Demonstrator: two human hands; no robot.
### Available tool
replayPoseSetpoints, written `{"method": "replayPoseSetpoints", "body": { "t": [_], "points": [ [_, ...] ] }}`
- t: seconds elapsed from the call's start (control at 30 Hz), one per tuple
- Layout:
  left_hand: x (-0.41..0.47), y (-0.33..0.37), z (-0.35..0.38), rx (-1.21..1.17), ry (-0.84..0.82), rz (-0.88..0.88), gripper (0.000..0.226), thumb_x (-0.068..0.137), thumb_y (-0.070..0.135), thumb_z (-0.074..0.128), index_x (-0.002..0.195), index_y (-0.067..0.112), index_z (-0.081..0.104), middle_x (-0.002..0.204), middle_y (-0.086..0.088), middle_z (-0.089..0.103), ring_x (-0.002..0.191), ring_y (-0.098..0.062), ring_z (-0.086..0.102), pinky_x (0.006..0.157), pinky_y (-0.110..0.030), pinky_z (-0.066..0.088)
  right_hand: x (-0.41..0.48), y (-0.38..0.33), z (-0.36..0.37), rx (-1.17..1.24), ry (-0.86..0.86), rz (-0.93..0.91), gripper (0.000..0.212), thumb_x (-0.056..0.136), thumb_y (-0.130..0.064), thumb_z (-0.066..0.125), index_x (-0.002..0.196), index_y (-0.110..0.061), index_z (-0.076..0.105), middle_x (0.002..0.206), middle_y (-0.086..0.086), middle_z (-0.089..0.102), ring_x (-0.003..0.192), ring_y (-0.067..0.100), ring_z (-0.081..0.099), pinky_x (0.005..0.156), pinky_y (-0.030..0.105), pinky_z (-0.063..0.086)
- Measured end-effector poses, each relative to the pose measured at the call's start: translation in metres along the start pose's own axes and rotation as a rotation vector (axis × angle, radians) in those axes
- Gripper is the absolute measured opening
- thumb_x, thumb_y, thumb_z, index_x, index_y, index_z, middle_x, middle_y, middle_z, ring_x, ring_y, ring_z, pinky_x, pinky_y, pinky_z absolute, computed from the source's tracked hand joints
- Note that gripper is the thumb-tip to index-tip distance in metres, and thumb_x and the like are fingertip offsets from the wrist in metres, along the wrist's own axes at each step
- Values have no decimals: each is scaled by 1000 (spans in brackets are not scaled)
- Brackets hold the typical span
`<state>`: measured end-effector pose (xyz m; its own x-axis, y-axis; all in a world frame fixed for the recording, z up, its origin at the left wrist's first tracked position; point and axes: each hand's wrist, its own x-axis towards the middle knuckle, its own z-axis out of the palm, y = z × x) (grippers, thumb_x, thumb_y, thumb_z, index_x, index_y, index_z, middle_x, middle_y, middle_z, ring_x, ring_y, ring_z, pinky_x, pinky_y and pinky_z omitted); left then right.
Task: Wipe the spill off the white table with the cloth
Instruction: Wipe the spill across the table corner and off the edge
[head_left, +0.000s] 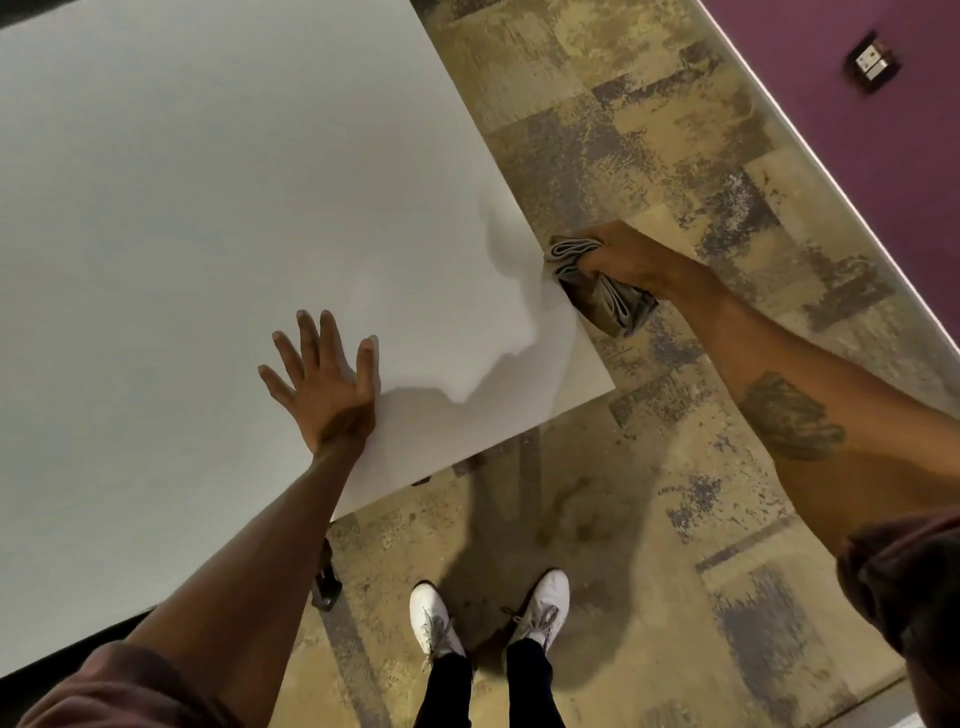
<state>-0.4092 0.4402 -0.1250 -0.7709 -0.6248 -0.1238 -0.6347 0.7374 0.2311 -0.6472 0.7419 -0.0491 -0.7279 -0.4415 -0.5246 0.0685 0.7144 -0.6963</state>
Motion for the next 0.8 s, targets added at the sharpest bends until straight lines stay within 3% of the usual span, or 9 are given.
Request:
{"method": "replayPoseSetpoints", "body": {
  "t": [0.13, 0.2, 0.27, 0.37, 0.47, 0.53, 0.6, 0.67, 0.8],
  "points": [
    [-1, 2, 0, -13, 0, -3, 79, 100, 72, 11, 164, 28, 18, 173, 1, 10, 161, -31, 0, 125, -64, -3, -29, 21, 1, -14, -52, 7, 44, 81, -3, 55, 119, -19, 71, 114, 12, 73, 91, 25, 71, 74, 34, 50],
    [-1, 2, 0, -22, -6, -2, 80, 99, 74, 10, 164, 28, 17, 173, 1, 10, 161, -31, -1, 125, -65, -4, -43, 30, 3, -22, -67, 23, 43, 77, -6, 56, 112, -23, 73, 112, 12, 74, 89, 25, 71, 73, 38, 52],
    [-2, 1, -1, -33, -11, 0, 81, 98, 75, 9, 164, 28, 16, 173, 2, 8, 161, -30, -3, 125, -64, -5, -57, 36, 7, -23, -69, 39, 41, 73, -11, 57, 102, -33, 76, 104, 3, 76, 90, 21, 72, 78, 42, 56],
    [-5, 2, -3, -39, -7, 7, 81, 98, 75, 8, 164, 28, 17, 173, 1, 9, 161, -31, -3, 125, -65, -4, -71, 44, 13, -4, -60, 62, 43, 72, -10, 57, 87, -46, 75, 99, -9, 75, 89, 9, 71, 79, 33, 56],
    [-6, 1, -5, -52, -8, 22, 81, 98, 74, 10, 164, 28, 18, 173, 2, 10, 161, -31, -2, 125, -64, -4, -85, 51, 16, -62, -57, 91, 39, 71, -15, 59, 79, -50, 74, 83, -20, 75, 78, 0, 69, 73, 27, 52],
    [-5, -1, -5, -67, -19, 30, 79, 98, 73, 12, 164, 29, 19, 173, 2, 10, 161, -30, -3, 125, -64, -5, -99, 54, 18, -113, -69, 114, 34, 68, -19, 59, 85, -44, 76, 85, -15, 77, 80, 5, 72, 71, 31, 57],
    [-5, -4, -7, -102, -39, 39, 75, 100, 70, 17, 163, 30, 22, 173, 4, 11, 161, -27, -3, 125, -63, -7, -113, 57, 19, -179, -83, 114, 32, 66, -25, 58, 93, -30, 75, 93, -2, 77, 89, 19, 72, 77, 41, 58],
    [-4, -8, -12, -148, -91, 60, 64, 105, 58, 25, 162, 28, 28, 173, 5, 12, 161, -26, -2, 124, -66, -7, -126, 57, 20, -239, -108, 113, 33, 64, -26, 56, 91, -16, 72, 95, 14, 74, 85, 31, 69, 75, 44, 56],
    [-9, -13, -28, -77, -213, 176, 52, 109, 16, 34, 161, 19, 28, 173, -3, 9, 160, -32, 1, 118, -75, -3, -155, 48, 30, -257, -186, 132, 37, 67, -23, 55, 94, -1, 67, 92, 26, 68, 75, 24, 56, 71, 36, 44]
  ]
}}
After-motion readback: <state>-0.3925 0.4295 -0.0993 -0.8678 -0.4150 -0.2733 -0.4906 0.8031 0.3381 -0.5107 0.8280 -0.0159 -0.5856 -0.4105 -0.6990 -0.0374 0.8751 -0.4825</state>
